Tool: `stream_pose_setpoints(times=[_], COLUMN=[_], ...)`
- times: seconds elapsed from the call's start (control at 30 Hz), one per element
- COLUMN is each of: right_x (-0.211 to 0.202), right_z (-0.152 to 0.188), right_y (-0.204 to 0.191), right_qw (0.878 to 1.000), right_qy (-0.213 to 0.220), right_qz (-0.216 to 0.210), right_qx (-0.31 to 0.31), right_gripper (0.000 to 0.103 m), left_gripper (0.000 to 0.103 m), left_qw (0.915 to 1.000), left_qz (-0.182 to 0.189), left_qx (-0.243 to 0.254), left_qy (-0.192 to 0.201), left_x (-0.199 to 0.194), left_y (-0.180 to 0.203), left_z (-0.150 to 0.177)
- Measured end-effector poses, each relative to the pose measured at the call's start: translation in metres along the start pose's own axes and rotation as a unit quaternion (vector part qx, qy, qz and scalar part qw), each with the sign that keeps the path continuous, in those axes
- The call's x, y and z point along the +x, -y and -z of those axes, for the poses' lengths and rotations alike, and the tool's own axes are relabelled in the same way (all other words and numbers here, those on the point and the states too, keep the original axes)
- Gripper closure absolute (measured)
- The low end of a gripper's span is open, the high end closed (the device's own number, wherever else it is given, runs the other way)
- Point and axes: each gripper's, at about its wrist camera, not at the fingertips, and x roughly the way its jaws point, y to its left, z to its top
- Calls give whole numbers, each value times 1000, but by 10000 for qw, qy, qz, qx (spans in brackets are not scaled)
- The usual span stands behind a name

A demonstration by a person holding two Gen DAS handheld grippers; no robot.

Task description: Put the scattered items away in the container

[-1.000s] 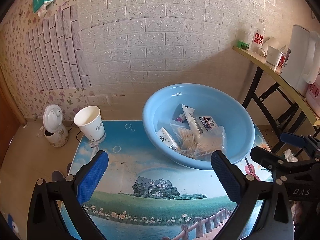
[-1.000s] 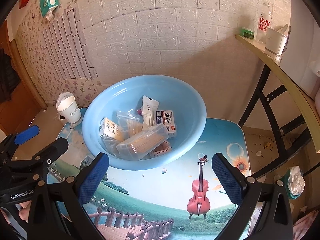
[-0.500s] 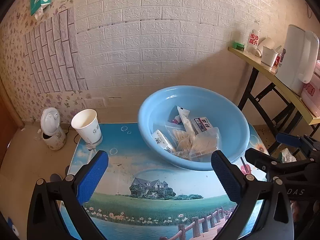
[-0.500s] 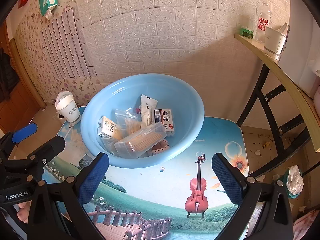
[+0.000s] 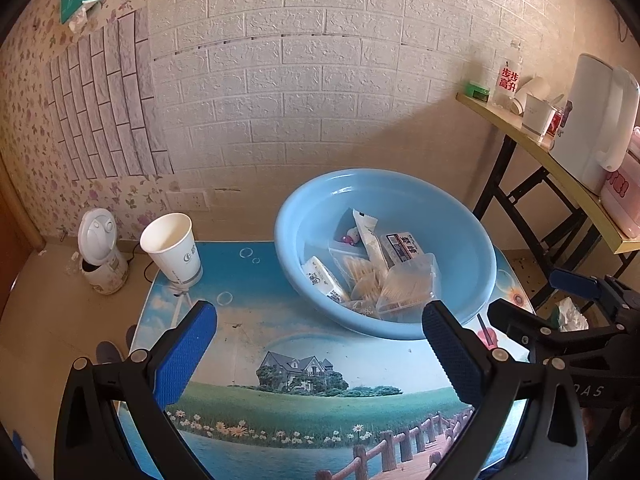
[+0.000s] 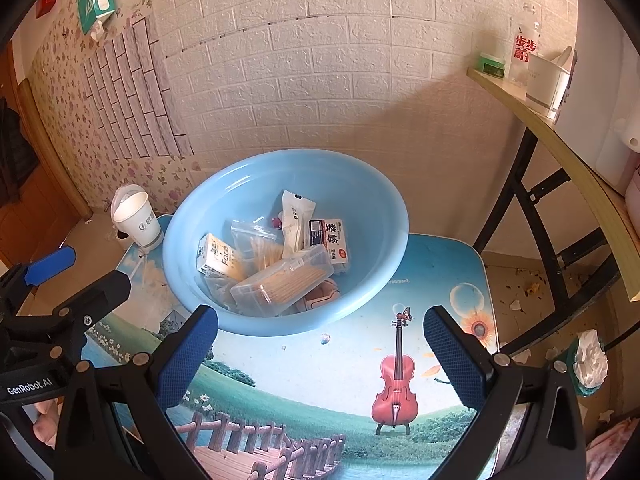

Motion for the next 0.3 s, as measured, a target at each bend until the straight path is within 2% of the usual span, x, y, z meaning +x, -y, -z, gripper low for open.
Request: stream_pose_setpoints(times=[0.3], right_x=[-1], right_z=[3], right_y=[-2], right_qw=[10000], right_qy=[-24], right_qz=[-44], right_qx=[-12], right_gripper=[0], left_gripper=[0], left_qw=[9999], left_qz=[-14], left_qx=[-23], left_qy=[107], left_x=[-5], left_y=[-2], left_z=[1])
